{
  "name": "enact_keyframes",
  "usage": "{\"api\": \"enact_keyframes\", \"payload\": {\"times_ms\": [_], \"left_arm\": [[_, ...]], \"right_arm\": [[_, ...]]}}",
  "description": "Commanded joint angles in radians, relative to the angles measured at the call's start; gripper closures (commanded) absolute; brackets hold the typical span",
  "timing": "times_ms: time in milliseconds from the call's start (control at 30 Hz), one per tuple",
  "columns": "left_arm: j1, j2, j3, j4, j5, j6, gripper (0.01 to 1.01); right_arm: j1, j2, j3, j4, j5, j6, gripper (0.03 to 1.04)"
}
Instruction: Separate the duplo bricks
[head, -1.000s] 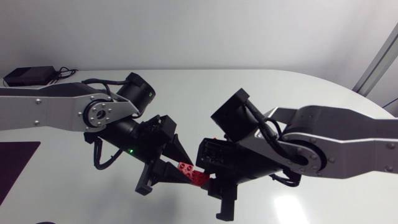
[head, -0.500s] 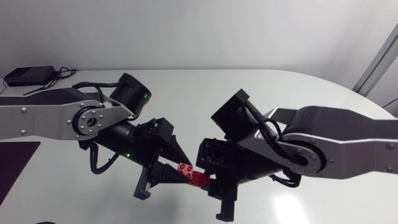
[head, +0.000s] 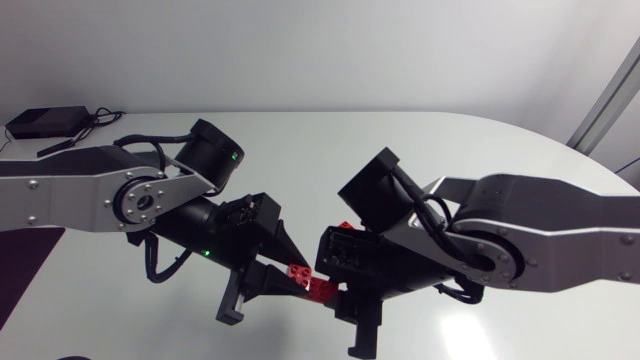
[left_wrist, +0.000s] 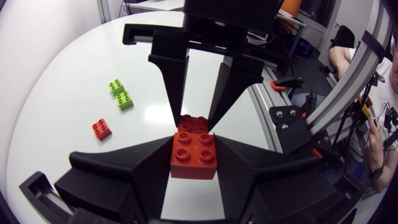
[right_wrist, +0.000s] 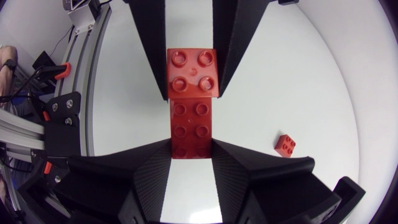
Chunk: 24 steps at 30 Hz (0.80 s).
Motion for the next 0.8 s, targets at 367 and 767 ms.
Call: {"api": "enact_keyframes", "payload": {"times_ms": [367, 767], "left_arm": [[0.062, 0.023, 0.115, -0.097, 0.090, -0.035, 0.654], [0.071, 0.274, 0.126, 0.219, -0.002, -0.111, 0.646]], "right_arm": [[0.025, -0.004, -0.053, 0.006, 0.047, 0.013, 0.68], [-0.152, -0.244, -0.165, -0.107, 0.014, -0.028, 0.68]]}}
